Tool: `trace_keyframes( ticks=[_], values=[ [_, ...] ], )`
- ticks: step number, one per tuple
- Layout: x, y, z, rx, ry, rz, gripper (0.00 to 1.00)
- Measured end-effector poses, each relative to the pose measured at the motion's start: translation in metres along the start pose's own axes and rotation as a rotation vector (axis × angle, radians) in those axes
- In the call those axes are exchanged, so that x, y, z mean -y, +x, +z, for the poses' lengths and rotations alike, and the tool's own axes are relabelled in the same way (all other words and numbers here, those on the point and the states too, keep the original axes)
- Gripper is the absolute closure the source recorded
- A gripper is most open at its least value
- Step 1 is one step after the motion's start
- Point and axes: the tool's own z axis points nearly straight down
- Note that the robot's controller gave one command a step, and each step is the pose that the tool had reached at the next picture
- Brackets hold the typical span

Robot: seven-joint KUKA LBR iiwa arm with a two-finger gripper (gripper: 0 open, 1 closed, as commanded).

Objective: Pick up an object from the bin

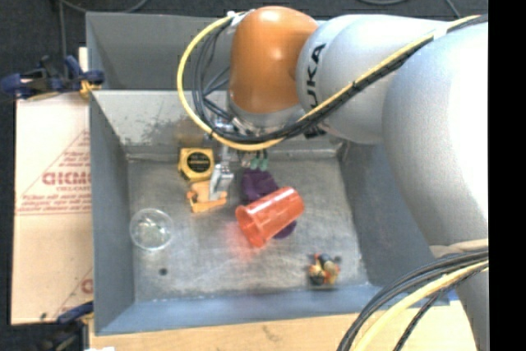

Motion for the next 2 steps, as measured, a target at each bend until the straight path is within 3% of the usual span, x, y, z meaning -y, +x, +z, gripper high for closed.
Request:
trace_keyframes(
  ticks=[1,2],
  values=[
    [0.000,0.000,0.000,0.000,0.000,0.000,0.00],
    [-0.009,-0.020,0.052,0.004,-0.006,-0.245,1.00]
  ],
)
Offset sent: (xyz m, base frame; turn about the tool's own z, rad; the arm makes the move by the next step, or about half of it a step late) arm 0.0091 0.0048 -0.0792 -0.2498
